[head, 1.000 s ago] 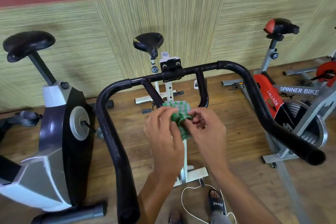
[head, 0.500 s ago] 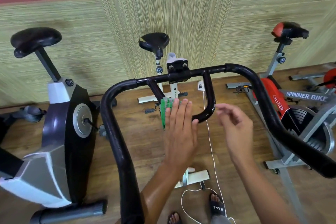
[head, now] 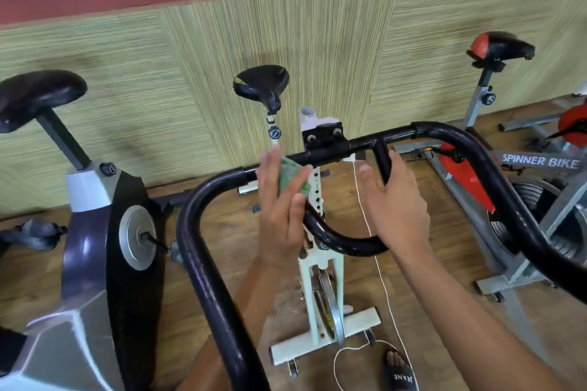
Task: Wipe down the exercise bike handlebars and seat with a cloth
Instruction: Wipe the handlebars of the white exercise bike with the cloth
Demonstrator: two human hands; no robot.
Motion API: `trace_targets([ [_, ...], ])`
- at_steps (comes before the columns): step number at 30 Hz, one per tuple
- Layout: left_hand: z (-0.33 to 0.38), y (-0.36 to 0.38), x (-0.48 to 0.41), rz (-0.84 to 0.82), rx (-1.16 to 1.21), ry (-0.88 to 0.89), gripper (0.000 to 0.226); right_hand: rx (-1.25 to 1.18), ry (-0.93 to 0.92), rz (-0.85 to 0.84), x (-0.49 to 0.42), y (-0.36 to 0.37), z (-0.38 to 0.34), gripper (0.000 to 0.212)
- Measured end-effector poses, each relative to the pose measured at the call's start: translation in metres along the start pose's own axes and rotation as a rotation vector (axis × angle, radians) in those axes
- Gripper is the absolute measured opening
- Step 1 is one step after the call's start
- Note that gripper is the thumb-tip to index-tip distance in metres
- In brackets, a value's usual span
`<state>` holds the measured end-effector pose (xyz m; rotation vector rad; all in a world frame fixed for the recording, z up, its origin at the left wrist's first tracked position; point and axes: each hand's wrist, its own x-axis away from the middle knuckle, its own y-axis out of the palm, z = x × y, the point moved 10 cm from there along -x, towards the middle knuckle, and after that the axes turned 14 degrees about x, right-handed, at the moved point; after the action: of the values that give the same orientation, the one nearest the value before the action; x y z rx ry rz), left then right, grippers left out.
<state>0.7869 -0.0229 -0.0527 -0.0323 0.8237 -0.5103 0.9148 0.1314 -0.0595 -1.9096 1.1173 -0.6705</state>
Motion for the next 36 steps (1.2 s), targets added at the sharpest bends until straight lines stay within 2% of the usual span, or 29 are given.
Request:
trace_targets([
  [3,-0.002,0.004,-0.002,0.032,0.047,-0.044,0.043,-0.002,0.009,0.007,0.0,-0.002,0.0,0.064],
  [7,0.006,0.011,0.017,-0.077,0.067,-0.008,0.052,-0.01,0.025,0.017,0.0,-0.004,0.0,0.063],
  [12,-0.008,0.01,0.008,-0.039,0.057,-0.185,0.052,-0.015,0.027,0.012,0.0,-0.003,0.0,0.063],
  [16,0.015,0.018,0.031,-0.087,0.081,-0.14,0.054,-0.026,0.041,0.012,0.002,-0.005,-0.001,0.063],
  [20,0.002,0.007,0.028,0.092,0.063,-0.296,0.051,-0.032,0.03,-0.004,0.003,-0.005,-0.003,0.064],
  [25,0.004,0.009,0.035,0.275,0.361,-0.533,0.043,-0.035,0.003,-0.02,0.002,-0.001,-0.001,0.067],
  [27,0.005,0.002,0.034,0.344,0.365,-0.582,0.042,-0.04,-0.015,-0.027,-0.001,0.001,0.0,0.068],
  [30,0.011,-0.009,0.039,0.477,0.325,-0.589,0.057,-0.028,-0.057,-0.04,-0.001,-0.002,-0.001,0.069],
  [32,0.017,-0.015,0.049,0.612,0.329,-0.69,0.077,0.026,-0.125,-0.027,0.002,-0.007,-0.007,0.067],
  [34,0.023,-0.018,0.06,0.73,0.332,-0.818,0.09,0.028,-0.227,0.03,0.01,-0.016,-0.018,0.058],
  [36,0.035,-0.023,0.066,0.829,0.291,-0.865,0.087,-0.065,-0.376,0.039,0.025,-0.021,-0.035,0.042],
])
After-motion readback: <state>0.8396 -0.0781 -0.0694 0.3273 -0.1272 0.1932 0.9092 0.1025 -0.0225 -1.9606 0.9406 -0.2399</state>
